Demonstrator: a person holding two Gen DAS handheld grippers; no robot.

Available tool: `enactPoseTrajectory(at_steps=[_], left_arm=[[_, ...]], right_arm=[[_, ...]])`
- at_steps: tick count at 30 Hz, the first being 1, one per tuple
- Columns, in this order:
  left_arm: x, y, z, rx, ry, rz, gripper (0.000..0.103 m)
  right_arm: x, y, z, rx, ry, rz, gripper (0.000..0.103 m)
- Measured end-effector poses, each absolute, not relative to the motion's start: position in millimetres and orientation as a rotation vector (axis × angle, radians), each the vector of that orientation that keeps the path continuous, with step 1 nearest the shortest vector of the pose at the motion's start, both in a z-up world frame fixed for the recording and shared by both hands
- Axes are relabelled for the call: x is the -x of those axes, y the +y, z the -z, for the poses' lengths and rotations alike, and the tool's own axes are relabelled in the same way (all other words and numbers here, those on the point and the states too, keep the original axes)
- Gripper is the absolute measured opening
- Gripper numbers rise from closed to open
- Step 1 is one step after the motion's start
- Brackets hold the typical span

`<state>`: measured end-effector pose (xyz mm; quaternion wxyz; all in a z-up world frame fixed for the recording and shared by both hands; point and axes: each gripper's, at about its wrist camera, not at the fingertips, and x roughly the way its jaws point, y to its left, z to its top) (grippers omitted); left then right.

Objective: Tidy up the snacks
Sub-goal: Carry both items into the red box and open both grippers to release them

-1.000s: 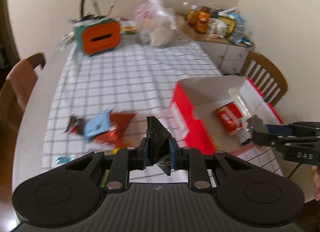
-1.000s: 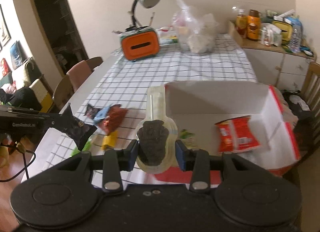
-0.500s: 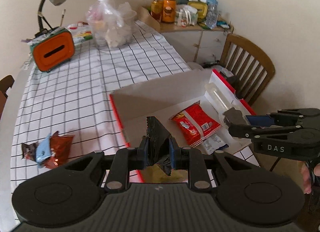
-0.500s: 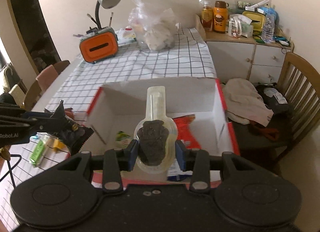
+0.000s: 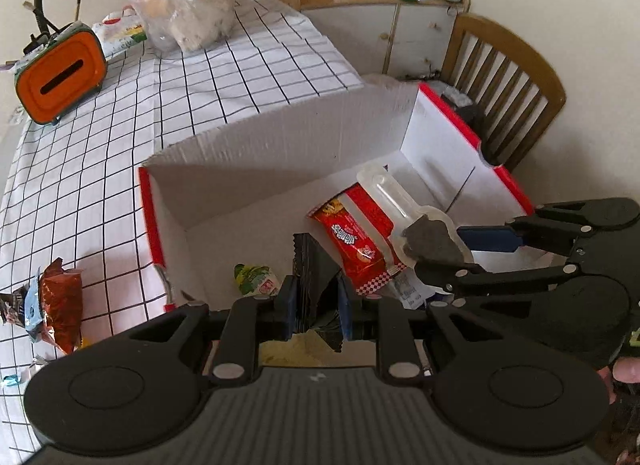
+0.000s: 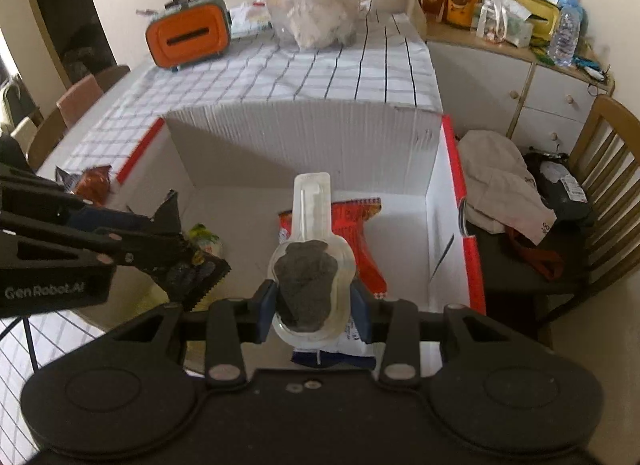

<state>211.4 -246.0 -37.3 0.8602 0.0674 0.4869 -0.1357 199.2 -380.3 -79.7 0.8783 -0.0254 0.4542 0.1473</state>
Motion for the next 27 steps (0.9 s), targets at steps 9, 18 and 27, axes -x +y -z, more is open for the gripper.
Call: enactPoseTrajectory(at_steps=[9, 18, 27], left_arm=[[-220, -263, 63, -0.213, 1.122, 0.275, 0.021], [-222, -258, 66, -0.197, 1.146, 0.248, 0.022], [-212, -245, 47, -0.156, 1.101, 0.246, 0.030]], right_arm=[[-204, -377, 97, 0.079, 1.003, -0.334, 0.038], [-204, -379, 98, 0.070, 1.014, -0.356, 0.038], [-191, -385, 74, 0.028, 0.960, -0.407, 0.042]])
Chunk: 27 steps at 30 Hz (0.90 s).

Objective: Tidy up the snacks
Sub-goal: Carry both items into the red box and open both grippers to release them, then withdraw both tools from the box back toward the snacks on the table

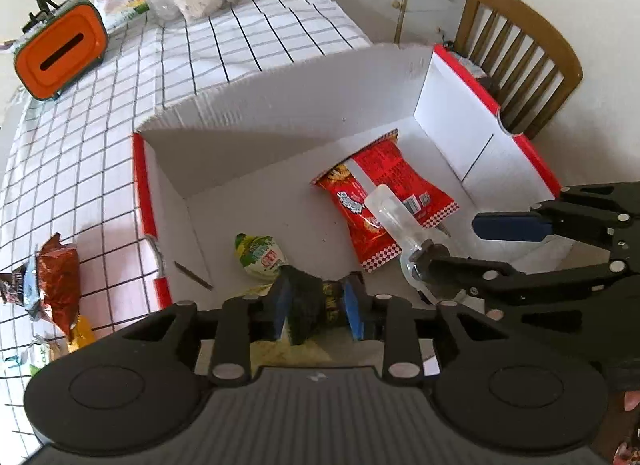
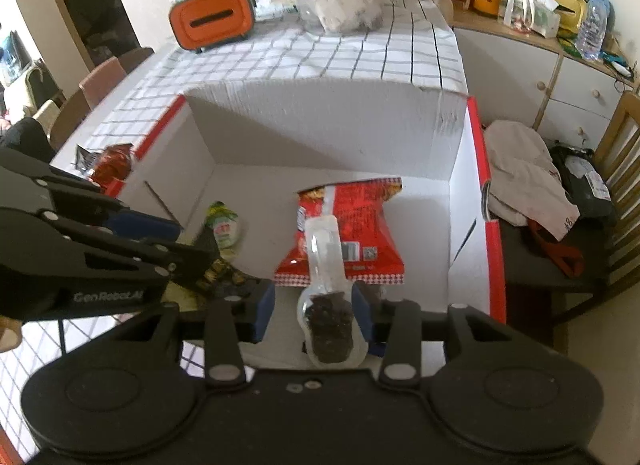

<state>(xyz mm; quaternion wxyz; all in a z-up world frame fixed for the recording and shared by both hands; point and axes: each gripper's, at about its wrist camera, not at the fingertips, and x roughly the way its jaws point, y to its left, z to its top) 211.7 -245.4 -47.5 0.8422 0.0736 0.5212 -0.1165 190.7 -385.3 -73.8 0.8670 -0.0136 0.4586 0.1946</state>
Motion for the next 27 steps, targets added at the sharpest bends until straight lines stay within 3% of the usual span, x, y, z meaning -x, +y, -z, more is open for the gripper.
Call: enactPoseTrajectory(at_steps=[4, 8, 14, 17, 27], left_arm=[[-204, -240, 35, -0.149, 1.070, 0.243, 0.033], [-193, -233, 20, -0.130, 1.020, 0.235, 0.056], [-177, -222, -1, -0.113, 0.958, 0.227, 0.064], [-168, -217, -10, -0.112, 0.923, 0.219, 0.070], [-141, -190, -28, -0.078, 0.858, 0.196, 0.081]], right_arm=[[-184, -389, 60, 0.001, 0.930, -0.421, 0.047], [-176, -391, 47, -0.023, 0.900, -0.436, 0.051], [-162, -389, 27, -0.047, 0.852, -0.462, 0.057], [-154, -385, 16, -0.050, 0.821, -0.475, 0.069], [-134, -364, -3, -0.041, 0.767, -0.503, 0.085]])
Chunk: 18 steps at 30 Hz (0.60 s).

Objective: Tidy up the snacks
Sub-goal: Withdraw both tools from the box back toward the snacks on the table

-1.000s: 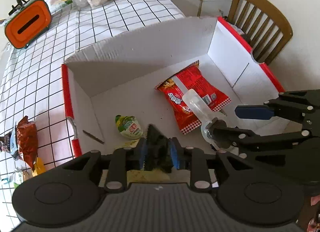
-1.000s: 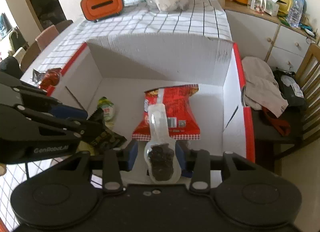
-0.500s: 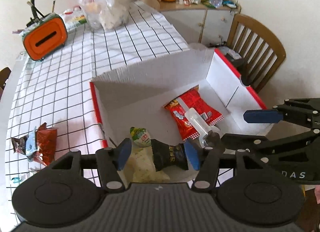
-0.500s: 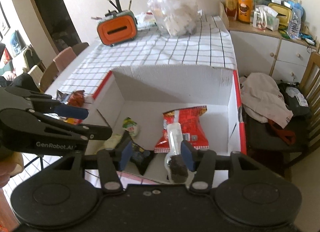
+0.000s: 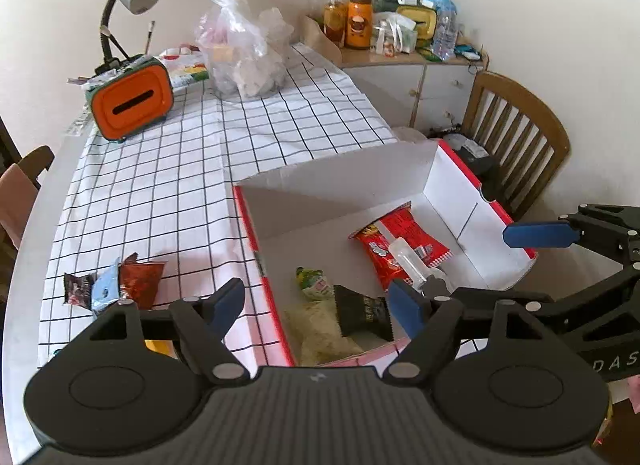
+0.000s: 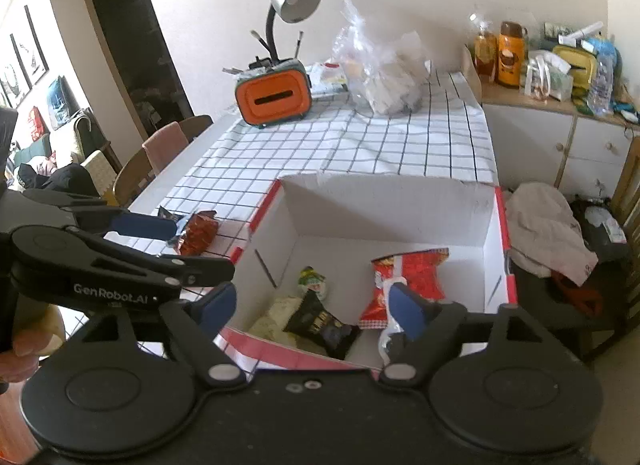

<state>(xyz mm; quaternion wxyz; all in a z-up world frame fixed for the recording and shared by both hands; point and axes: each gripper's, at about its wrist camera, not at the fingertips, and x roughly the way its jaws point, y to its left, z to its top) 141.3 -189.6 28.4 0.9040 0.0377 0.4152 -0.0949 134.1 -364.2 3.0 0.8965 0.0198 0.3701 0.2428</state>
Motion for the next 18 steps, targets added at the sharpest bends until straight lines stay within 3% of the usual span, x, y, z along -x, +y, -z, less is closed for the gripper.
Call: enactPoseTrajectory(at_steps=[6, 9, 18], left_arm=[[-128, -163, -35, -0.061, 0.815, 0.189, 0.083], [-124, -147, -39, -0.047, 0.799, 0.188, 0.086], [-114, -81, -37, -0.002, 0.757, 0.163, 0.089]], right_arm=[[-127, -347, -11, -0.056, 0.751, -0.507, 0.086], [-123, -334, -14, -0.063, 0.733, -0.510, 0.094], [-115, -280, -13, -0.083, 0.725, -0.524, 0.101]])
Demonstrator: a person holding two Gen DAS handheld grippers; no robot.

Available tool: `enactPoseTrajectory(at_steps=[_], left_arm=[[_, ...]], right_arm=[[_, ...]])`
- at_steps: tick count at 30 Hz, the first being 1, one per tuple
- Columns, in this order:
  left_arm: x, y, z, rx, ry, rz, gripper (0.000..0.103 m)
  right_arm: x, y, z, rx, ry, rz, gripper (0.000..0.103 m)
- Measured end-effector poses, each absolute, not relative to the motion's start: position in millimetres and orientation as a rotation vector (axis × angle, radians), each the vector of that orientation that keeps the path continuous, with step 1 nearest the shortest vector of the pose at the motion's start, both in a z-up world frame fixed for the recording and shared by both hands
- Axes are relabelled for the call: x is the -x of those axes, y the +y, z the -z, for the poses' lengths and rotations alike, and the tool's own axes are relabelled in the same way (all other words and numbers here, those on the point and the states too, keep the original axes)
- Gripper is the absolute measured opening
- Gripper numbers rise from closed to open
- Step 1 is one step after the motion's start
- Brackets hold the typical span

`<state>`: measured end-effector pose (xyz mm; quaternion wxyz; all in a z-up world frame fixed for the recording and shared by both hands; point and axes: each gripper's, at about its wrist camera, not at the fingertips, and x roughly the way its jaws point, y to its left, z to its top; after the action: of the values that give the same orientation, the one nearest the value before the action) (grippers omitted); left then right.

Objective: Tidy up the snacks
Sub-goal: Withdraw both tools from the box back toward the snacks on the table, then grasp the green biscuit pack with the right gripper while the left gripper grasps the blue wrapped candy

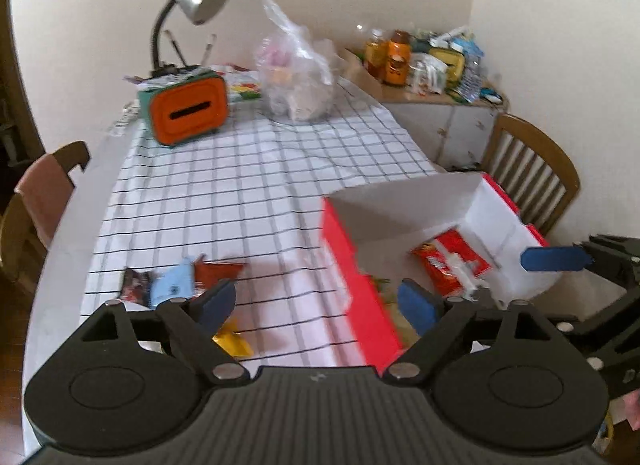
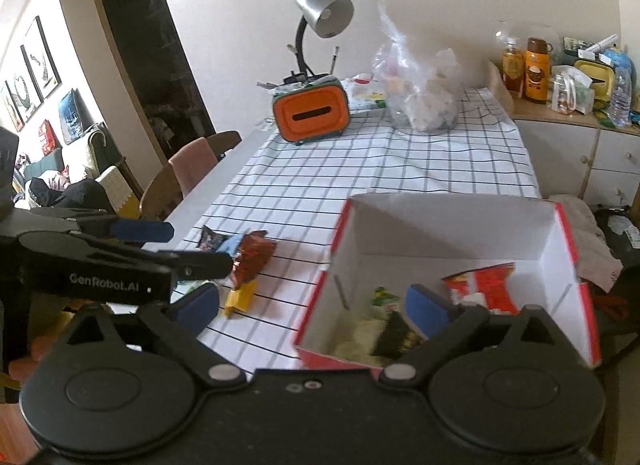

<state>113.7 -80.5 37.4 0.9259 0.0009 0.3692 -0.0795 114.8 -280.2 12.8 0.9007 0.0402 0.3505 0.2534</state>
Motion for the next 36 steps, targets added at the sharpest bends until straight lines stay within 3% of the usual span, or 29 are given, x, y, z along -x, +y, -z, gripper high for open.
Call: enactPoseTrajectory(at_steps=[15, 36], left_arm=[[-121, 64, -4, -0.077, 0.820, 0.116, 0.089], [-158, 143, 80, -0.316, 0.917, 0.276, 0.089]], right_arm=[[-114, -161, 10, -0.054, 0.811, -0.511, 0.102], [-148, -21, 90, 0.057, 1.016, -0.475, 0.096]])
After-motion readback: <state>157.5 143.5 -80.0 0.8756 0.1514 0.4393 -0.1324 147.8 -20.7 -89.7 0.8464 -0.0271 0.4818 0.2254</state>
